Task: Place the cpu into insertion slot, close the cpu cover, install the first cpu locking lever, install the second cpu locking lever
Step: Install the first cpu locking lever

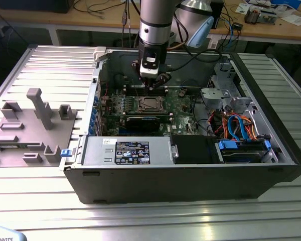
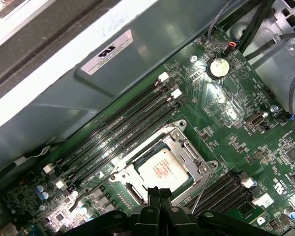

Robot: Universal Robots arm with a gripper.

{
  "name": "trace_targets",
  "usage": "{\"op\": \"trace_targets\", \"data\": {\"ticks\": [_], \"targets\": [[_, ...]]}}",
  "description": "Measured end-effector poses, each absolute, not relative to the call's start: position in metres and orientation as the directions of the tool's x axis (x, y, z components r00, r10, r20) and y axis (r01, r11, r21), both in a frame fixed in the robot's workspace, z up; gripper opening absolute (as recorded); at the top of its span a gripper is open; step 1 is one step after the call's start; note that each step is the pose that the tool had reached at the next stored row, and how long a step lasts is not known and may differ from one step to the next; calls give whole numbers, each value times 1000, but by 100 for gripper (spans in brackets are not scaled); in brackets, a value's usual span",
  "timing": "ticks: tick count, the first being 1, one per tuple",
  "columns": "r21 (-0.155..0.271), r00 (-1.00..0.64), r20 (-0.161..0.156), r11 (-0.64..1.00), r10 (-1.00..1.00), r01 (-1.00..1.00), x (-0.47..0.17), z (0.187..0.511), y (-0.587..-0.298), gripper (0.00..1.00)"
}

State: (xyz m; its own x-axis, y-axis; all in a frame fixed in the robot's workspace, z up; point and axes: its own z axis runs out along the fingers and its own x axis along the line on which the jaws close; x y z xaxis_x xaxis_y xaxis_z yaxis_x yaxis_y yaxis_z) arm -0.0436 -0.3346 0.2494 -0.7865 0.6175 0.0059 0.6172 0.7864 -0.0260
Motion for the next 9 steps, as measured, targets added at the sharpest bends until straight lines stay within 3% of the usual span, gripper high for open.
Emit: {"op": "trace_targets", "data": {"ticks": [9], "targets": [[-26,-793,6,792,610,609,-44,249,-335,11]]}}
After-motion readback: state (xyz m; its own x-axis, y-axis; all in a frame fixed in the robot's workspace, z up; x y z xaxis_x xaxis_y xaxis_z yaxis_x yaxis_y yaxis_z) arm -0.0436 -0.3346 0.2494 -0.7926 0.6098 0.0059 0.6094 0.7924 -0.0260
